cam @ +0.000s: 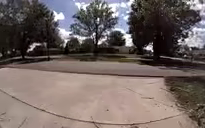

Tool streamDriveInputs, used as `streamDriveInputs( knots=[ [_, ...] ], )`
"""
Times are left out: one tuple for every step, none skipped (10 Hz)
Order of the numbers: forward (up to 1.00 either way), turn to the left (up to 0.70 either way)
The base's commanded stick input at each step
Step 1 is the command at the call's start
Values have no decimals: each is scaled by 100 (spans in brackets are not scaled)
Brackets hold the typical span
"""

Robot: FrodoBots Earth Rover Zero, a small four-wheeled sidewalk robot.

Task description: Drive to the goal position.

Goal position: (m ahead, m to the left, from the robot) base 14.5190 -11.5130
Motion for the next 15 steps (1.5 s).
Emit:
streamDriveInputs(
  knots=[
    [0, -70],
    [0, -70],
    [0, -70],
    [0, -37],
    [39, -3],
    [70, 0],
    [70, 0],
    [70, 0],
    [70, 0],
    [70, 0],
    [70, 0],
    [70, 0],
    [70, 0],
    [70, 0],
    [70, 0]
  ],
)
